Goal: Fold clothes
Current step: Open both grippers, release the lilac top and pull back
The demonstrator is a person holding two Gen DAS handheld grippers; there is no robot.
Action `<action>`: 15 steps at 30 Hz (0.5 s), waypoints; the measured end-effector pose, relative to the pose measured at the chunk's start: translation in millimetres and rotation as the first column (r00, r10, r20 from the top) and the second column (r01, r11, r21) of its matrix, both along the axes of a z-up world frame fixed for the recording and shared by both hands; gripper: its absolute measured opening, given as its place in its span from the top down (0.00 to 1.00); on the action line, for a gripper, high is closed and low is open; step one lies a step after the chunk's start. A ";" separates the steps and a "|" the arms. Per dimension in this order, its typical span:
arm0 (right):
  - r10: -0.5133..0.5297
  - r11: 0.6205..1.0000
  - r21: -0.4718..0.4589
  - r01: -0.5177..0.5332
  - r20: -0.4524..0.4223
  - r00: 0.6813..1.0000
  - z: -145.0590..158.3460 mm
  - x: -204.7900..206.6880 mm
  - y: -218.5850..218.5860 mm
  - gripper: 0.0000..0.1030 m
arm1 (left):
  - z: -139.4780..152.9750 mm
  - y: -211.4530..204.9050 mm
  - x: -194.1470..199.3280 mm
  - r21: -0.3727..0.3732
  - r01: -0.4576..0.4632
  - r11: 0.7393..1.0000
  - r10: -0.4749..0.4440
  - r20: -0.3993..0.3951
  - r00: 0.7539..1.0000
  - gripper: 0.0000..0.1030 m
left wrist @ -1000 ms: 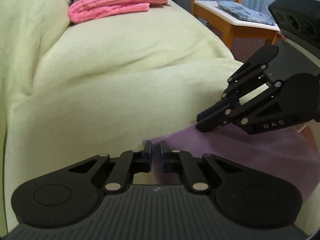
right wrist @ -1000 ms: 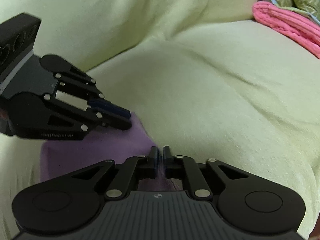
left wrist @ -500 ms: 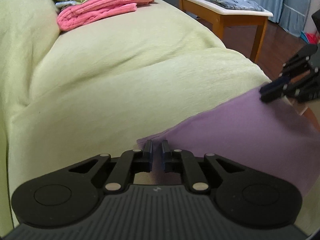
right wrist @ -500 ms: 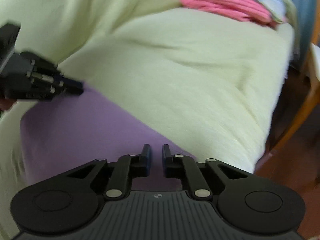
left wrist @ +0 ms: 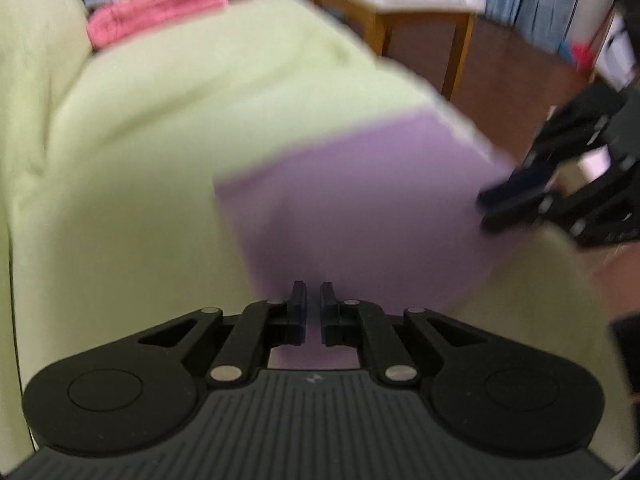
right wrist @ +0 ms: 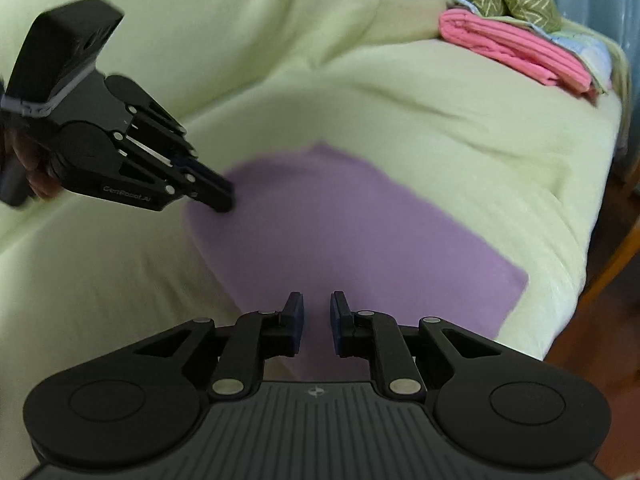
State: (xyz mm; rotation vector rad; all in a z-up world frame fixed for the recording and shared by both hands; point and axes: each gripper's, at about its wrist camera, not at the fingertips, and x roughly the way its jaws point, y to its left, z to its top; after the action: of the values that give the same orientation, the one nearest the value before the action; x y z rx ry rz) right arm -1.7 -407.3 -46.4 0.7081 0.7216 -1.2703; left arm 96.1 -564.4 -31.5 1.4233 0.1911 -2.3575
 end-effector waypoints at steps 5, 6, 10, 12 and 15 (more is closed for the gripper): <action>-0.079 0.996 0.038 0.081 -0.055 0.995 -6.3 -17.3 23.2 0.90 | -6.3 -1.6 -0.9 -0.006 -0.055 0.998 0.055 0.006 0.998 0.95; -0.093 0.995 0.038 0.095 -0.059 0.994 -1.6 -19.5 27.9 0.89 | -1.0 2.2 -3.0 -0.027 -0.056 0.998 0.057 0.022 0.998 0.95; -0.149 0.988 0.039 0.149 -0.001 0.989 11.2 -20.4 39.9 0.76 | 16.8 18.5 -3.9 -0.060 -0.074 0.995 0.076 0.041 0.996 0.92; -0.179 0.977 0.121 0.176 0.009 0.984 -1.0 -18.8 39.0 0.75 | 7.6 17.7 -2.5 -0.024 -0.126 0.992 0.128 0.095 0.987 0.91; -0.261 0.952 0.174 0.251 0.036 0.965 -4.5 -27.2 43.9 0.76 | 3.6 10.6 -9.2 0.017 -0.251 0.968 0.242 0.201 0.949 0.91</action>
State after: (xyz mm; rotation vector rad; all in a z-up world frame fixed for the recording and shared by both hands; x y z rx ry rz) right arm -28.9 -363.4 -50.9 0.9991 0.7109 -1.4285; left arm 86.8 -553.8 -28.0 1.5443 0.3457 -2.0100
